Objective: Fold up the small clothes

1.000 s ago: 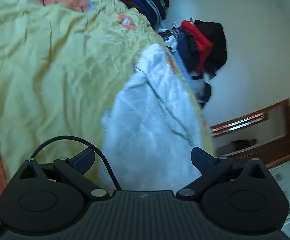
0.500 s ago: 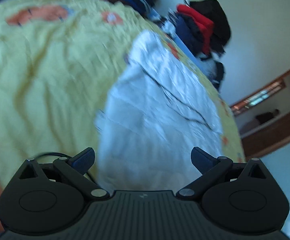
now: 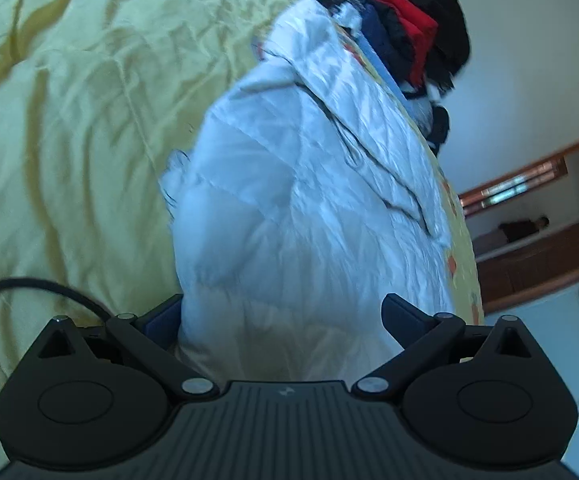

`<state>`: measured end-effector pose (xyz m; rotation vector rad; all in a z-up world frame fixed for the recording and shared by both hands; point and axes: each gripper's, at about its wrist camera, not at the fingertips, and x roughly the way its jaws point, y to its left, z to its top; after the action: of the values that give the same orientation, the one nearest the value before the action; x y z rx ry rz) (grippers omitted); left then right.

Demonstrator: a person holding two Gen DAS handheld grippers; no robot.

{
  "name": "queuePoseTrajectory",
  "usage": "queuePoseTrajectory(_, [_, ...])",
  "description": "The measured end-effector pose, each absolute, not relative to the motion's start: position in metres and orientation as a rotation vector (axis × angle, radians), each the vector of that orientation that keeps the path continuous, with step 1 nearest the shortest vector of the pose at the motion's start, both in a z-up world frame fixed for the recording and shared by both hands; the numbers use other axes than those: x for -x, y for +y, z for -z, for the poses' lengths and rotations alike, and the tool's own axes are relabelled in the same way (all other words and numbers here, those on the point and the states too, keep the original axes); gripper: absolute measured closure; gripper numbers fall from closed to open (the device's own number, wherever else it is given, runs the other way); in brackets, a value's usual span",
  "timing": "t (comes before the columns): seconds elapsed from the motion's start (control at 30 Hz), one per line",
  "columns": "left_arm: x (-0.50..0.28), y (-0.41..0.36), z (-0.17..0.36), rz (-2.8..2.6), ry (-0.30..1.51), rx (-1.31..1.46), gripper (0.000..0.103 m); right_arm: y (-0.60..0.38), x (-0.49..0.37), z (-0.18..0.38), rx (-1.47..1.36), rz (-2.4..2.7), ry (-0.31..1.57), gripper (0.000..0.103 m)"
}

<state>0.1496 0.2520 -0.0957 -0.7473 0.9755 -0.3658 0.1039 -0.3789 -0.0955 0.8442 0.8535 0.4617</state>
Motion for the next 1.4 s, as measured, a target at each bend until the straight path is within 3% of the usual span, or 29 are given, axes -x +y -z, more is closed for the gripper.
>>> queuePoseTrajectory(0.17, [-0.136, 0.229, 0.094, 0.426, 0.96, 0.65, 0.001, -0.375, -0.11, 0.096, -0.863, -0.489, 0.889, 0.013])
queuePoseTrajectory(0.2, [-0.135, 0.227, 0.094, 0.441, 0.957, 0.654, 0.009, -0.373, -0.11, 0.097, -0.863, -0.499, 0.898, 0.013])
queuePoseTrajectory(0.23, [-0.134, 0.224, 0.096, 0.46, 0.961, 0.659, 0.025, -0.373, -0.111, 0.098, -0.879, -0.512, 0.906, 0.013])
queuePoseTrajectory(0.3, [-0.134, 0.221, 0.1, 0.459, 0.987, 0.65, 0.043, -0.372, -0.111, 0.1, -0.927, -0.536, 0.921, 0.018])
queuePoseTrajectory(0.33, [-0.134, 0.221, 0.101, 0.458, 0.984, 0.647, 0.044, -0.371, -0.11, 0.102, -0.945, -0.544, 0.934, 0.021])
queuePoseTrajectory(0.37, [-0.134, 0.222, 0.101, 0.459, 0.99, 0.647, 0.048, -0.371, -0.109, 0.104, -0.941, -0.54, 0.947, 0.029])
queuePoseTrajectory(0.4, [-0.135, 0.223, 0.101, 0.449, 1.007, 0.642, 0.061, -0.37, -0.107, 0.105, -0.934, -0.531, 0.958, 0.041])
queuePoseTrajectory(0.43, [-0.135, 0.225, 0.102, 0.438, 1.02, 0.642, 0.065, -0.37, -0.106, 0.108, -0.932, -0.525, 0.972, 0.051])
queuePoseTrajectory(0.47, [-0.136, 0.228, 0.102, 0.439, 1.029, 0.659, 0.065, -0.369, -0.106, 0.112, -0.937, -0.516, 0.999, 0.075])
queuePoseTrajectory(0.57, [-0.134, 0.233, 0.104, 0.43, 1.048, 0.667, 0.07, -0.371, -0.101, 0.123, -0.963, -0.5, 1.005, 0.083])
queuePoseTrajectory(0.63, [-0.134, 0.233, 0.103, 0.405, 1.057, 0.656, 0.087, -0.371, -0.099, 0.124, -0.988, -0.502, 0.992, 0.086])
queuePoseTrajectory(0.7, [-0.131, 0.232, 0.1, 0.412, 1.05, 0.652, 0.091, -0.372, -0.096, 0.123, -0.999, -0.514, 0.967, 0.089])
queuePoseTrajectory(1.03, [-0.151, 0.241, 0.038, 0.482, 0.884, 0.668, 0.092, -0.393, -0.113, 0.077, -1.115, -0.622, 0.792, 0.091])
queuePoseTrajectory(1.4, [-0.262, 0.248, 0.005, 0.429, 0.75, 0.782, 0.093, -0.403, -0.259, 0.031, -1.12, -0.653, 0.633, 0.091])
